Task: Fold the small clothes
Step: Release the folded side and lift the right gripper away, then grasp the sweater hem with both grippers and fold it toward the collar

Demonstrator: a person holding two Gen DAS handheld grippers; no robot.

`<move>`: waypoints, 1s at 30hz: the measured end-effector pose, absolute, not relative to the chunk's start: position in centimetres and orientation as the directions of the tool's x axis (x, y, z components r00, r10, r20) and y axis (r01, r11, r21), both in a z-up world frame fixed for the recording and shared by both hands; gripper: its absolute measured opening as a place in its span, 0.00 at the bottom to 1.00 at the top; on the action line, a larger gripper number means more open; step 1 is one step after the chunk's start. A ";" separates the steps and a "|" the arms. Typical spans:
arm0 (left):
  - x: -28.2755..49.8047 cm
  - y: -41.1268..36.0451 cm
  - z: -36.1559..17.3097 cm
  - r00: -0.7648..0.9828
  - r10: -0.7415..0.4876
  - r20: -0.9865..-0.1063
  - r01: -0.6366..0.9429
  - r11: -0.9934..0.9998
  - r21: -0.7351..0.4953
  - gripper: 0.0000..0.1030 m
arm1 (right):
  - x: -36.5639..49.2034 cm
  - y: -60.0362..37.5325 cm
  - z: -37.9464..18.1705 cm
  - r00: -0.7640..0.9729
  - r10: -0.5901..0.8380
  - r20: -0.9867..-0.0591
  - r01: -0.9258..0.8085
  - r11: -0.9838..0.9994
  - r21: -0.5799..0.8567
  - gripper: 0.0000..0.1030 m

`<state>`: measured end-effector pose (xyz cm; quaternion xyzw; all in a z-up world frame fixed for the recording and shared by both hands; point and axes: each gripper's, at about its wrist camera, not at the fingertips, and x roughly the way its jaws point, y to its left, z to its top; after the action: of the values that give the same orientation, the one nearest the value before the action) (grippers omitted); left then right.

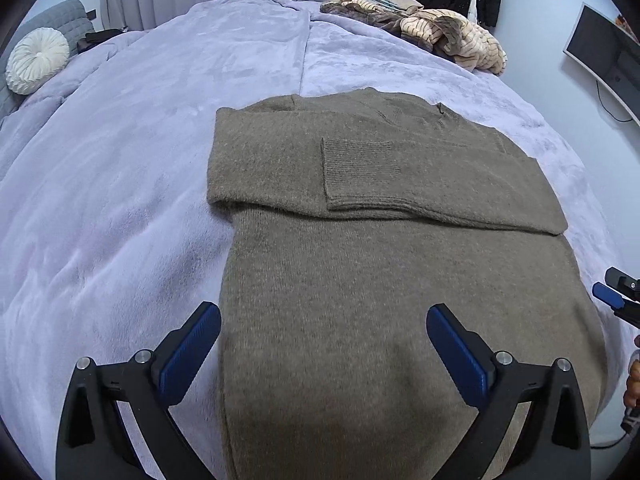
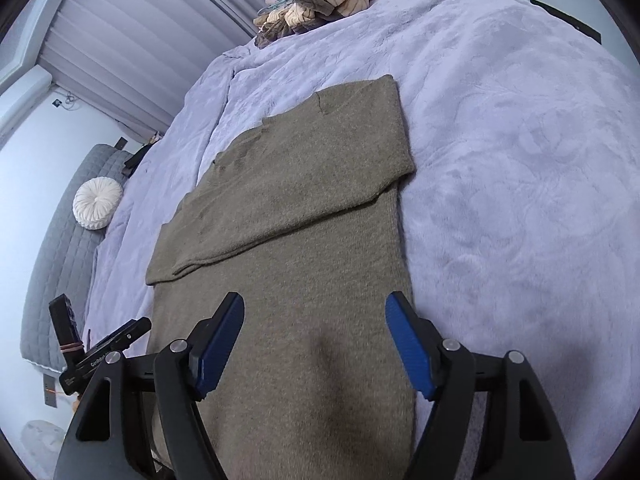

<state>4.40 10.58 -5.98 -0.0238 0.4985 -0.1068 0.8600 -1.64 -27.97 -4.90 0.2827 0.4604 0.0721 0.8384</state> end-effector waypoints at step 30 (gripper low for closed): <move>-11.9 13.7 -7.6 0.249 -0.560 -0.790 0.300 0.820 -0.487 1.00 | -18.1 -26.1 -10.8 0.469 0.717 -0.515 -0.036 0.599 0.800 0.76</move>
<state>-11.95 13.71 -7.58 -0.1190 0.5476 -0.2751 0.7812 -18.12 -26.07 -10.83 0.3753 0.4535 0.2446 0.7705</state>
